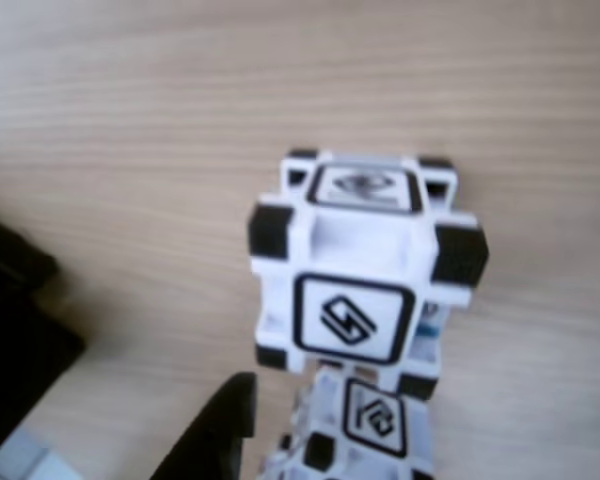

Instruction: Stack cubes from left to right.

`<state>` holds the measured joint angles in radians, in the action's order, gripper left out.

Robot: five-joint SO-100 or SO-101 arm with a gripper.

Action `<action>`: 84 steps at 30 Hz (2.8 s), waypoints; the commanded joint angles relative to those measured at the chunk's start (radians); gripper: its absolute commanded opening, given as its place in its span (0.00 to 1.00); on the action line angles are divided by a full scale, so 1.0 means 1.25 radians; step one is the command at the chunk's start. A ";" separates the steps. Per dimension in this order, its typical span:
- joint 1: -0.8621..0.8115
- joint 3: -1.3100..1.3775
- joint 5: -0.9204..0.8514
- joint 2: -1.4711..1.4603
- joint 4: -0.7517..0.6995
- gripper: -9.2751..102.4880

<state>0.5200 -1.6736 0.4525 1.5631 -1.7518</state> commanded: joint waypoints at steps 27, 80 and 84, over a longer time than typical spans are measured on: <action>0.065 0.005 0.077 -0.070 0.002 0.54; -0.026 0.017 -0.076 -0.211 0.006 0.20; -0.029 0.018 -0.090 -0.205 0.006 0.17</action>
<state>0.4786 -1.6506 0.3559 1.3085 -1.7365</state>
